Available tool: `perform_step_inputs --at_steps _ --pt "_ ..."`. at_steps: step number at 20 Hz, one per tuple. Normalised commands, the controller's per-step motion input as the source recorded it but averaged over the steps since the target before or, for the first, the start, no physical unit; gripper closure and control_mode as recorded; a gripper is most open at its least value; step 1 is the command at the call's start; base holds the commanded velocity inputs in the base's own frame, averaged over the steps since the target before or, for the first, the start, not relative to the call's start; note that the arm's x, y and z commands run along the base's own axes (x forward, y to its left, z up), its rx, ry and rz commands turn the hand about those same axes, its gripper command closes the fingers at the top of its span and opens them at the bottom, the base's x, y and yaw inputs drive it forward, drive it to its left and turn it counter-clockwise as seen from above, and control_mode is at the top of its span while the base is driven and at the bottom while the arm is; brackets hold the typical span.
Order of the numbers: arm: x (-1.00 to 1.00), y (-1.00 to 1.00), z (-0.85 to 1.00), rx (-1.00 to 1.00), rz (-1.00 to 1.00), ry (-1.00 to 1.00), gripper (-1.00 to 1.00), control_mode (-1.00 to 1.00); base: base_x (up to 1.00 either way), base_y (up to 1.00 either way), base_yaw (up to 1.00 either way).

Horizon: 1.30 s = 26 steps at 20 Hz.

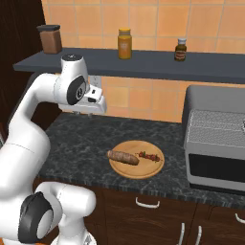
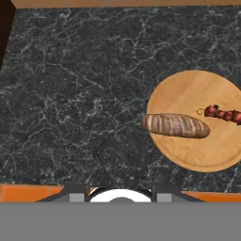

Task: Pick up the kebab skewer and baguette bread, and place them inside the toaster oven. Close the toaster oven door and start by setting the timer.

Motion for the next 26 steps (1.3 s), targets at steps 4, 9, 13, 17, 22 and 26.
perform_step_inputs --at_steps 4,9,13,17,22,26 --pt "0.0 0.0 0.0 0.0 0.0 0.0 -1.0 1.0 0.0 0.0 0.0" --pt "0.0 0.0 0.0 0.0 0.0 0.0 -1.0 1.0 0.0 0.0 0.0" --pt "0.0 0.0 0.0 0.0 0.0 0.0 -1.0 1.0 0.0 -0.27 0.0" --pt "0.0 0.0 0.0 0.0 0.0 0.0 -1.0 1.0 0.0 -0.62 0.0" --pt "0.0 0.0 0.0 0.0 0.0 0.0 -1.0 1.0 0.0 -0.63 0.0" --pt "0.0 0.0 0.0 0.0 0.0 0.0 -1.0 1.0 0.03 -0.49 0.0"
